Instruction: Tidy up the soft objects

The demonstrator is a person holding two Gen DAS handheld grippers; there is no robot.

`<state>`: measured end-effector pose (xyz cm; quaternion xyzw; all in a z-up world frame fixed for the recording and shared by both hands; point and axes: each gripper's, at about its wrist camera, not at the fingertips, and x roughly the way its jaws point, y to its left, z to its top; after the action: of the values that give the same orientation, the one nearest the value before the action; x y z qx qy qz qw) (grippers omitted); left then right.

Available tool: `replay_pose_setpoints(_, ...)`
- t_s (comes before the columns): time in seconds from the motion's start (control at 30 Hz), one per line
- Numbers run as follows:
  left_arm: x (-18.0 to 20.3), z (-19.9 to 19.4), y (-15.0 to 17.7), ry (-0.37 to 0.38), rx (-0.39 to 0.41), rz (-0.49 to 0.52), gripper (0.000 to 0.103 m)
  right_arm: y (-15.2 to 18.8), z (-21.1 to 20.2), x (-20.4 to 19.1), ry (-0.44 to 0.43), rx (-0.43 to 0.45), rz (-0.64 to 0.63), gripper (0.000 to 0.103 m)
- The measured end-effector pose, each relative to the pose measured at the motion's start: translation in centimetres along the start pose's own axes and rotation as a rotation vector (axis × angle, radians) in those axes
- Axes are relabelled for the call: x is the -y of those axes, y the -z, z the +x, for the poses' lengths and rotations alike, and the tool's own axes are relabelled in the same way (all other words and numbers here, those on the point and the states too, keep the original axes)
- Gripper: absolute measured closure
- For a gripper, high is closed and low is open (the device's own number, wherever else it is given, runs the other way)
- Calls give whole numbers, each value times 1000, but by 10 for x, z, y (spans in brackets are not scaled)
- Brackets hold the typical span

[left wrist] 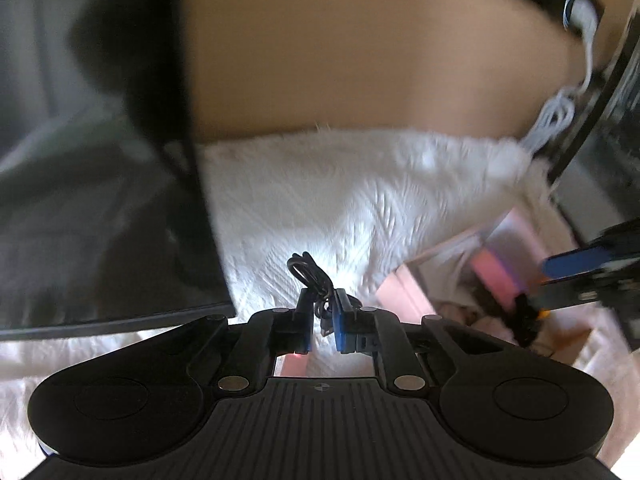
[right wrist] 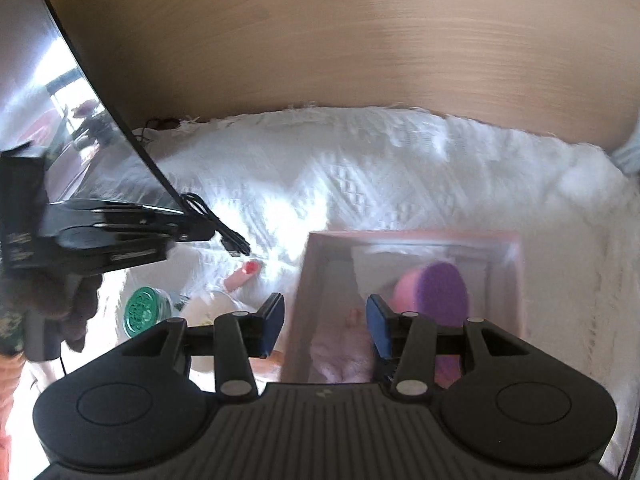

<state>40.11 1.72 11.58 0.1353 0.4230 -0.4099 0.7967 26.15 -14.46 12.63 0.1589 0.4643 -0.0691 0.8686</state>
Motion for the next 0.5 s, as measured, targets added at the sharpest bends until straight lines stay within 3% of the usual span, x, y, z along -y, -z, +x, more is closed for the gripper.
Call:
replay_pose_setpoints(0.17, -19, -40, 12, 26, 92, -70, 90, -31, 36, -25, -57, -77, 17, 58)
replay_pose_setpoints(0.3, -40, -69, 29, 27, 159, -131, 90, -58, 86, -54, -100, -218, 25, 58)
replay_pose_setpoints(0.5, -74, -92, 61, 18, 234, -229, 90, -76, 172, -104, -2, -404, -32, 58)
